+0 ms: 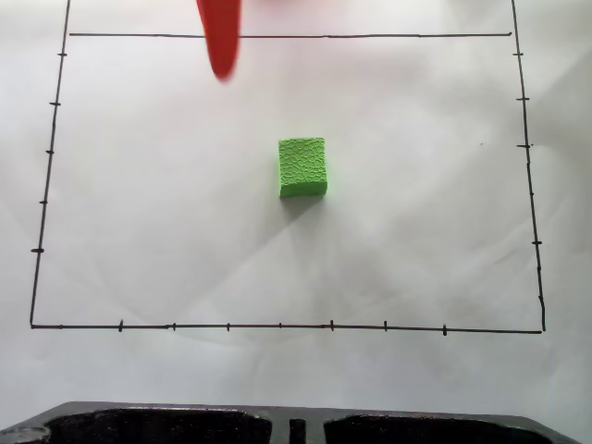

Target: Grasp the colored block, Place it on the black dot, and then return the arm to the default position.

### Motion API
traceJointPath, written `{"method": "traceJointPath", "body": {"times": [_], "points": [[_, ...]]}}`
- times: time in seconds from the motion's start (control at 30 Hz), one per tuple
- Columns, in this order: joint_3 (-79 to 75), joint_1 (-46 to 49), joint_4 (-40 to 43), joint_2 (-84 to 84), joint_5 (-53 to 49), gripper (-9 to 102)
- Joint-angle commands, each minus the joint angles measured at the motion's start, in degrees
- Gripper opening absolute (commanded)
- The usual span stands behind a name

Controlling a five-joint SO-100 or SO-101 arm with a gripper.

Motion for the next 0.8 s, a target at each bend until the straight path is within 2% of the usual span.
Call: {"method": "traceJointPath", "body": {"times": [0.0,0.47,0.63,0.77], "points": [[2.72,0.09,0.79,5.54,1.23,1],[24.17,-6.86,-10.63,25.58,8.61,0],[29.71,-8.17,-17.58,26.37,10.11,0],[30.85,-8.88,-19.78,26.37,13.18,0]]}}
